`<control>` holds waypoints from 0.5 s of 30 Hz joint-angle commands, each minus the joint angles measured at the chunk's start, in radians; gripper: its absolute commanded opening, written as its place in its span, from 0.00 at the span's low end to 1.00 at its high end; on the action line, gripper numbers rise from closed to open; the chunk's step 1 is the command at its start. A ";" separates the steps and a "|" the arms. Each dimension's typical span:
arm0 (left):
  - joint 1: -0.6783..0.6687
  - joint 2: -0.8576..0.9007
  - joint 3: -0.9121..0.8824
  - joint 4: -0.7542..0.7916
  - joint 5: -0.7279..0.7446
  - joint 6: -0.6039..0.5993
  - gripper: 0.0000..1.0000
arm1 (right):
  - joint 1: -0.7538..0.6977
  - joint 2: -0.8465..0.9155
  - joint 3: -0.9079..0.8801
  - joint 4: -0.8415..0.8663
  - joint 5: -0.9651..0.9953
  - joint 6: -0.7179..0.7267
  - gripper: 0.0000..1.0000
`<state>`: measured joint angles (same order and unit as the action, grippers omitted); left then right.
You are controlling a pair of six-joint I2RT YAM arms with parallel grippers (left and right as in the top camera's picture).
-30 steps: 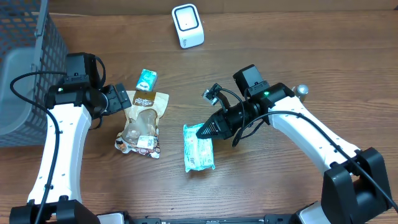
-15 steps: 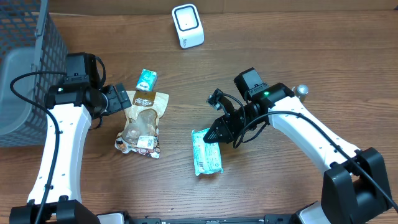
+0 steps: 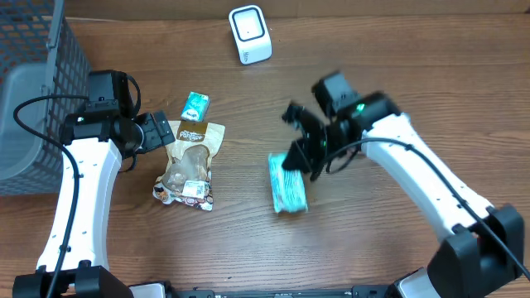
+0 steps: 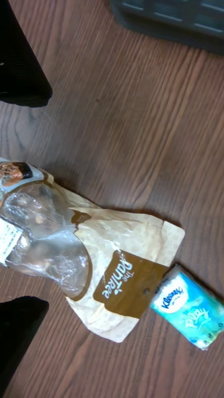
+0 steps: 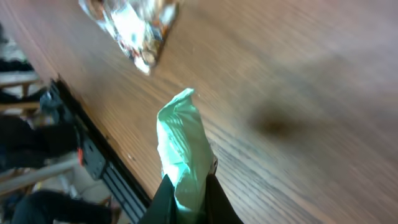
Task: Scan the item barcode
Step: 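Carry the wipes pack up to the white scanner with the right gripper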
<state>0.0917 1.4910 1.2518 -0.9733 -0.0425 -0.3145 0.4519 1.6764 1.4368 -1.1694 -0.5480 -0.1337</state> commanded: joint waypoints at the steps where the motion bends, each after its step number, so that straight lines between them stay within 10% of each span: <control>1: 0.000 0.009 0.007 0.002 -0.013 0.004 1.00 | 0.011 -0.031 0.237 -0.069 0.130 0.037 0.03; 15: 0.000 0.009 0.007 0.002 -0.013 0.004 0.99 | 0.150 -0.021 0.690 0.002 0.514 -0.145 0.04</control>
<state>0.0917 1.4910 1.2518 -0.9730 -0.0425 -0.3141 0.5877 1.6592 2.1132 -1.1988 -0.1013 -0.1593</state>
